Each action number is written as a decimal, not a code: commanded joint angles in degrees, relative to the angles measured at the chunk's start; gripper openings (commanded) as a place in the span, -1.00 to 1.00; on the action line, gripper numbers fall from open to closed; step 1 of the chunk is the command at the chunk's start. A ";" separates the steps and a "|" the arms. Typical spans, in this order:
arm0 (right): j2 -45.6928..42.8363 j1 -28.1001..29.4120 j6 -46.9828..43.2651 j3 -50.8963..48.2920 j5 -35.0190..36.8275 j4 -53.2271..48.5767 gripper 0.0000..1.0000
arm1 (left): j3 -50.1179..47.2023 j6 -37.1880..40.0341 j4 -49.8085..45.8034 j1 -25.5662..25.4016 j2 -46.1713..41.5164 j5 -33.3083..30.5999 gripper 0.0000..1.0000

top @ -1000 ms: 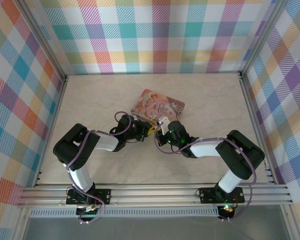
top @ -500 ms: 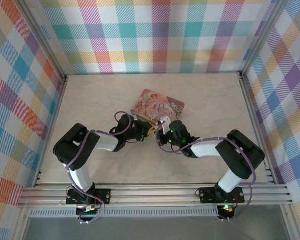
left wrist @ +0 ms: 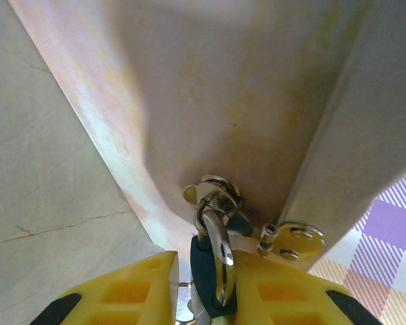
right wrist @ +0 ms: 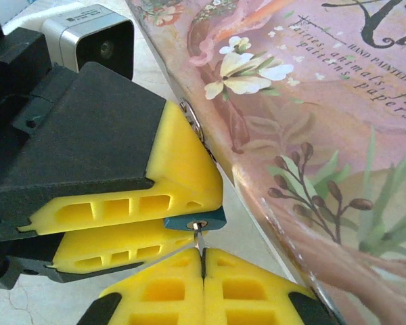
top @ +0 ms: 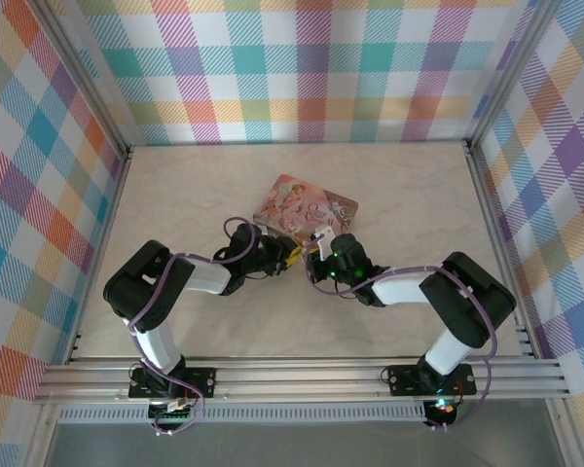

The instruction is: Unlock the padlock with the key

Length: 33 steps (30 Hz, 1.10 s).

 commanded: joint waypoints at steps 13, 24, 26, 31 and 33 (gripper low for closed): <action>0.11 -0.82 2.57 -0.95 0.65 1.56 -1.00 | 0.19 5.71 -10.76 1.30 -6.58 -0.30 -0.07; -0.25 -1.08 3.62 -1.87 -0.11 2.60 -1.00 | -0.23 12.01 -22.08 4.88 -15.80 -1.81 0.15; -0.51 -1.25 4.37 -2.22 -0.46 3.17 -1.00 | 0.07 13.83 -25.08 6.16 -17.66 -2.00 0.17; -1.10 -1.79 6.59 -3.23 -1.66 4.82 -1.00 | 2.63 20.83 -35.52 10.13 -23.01 -3.02 0.35; -1.03 -2.05 7.68 -3.62 -2.02 5.73 -1.00 | 4.39 24.29 -40.34 11.68 -25.14 -3.86 0.46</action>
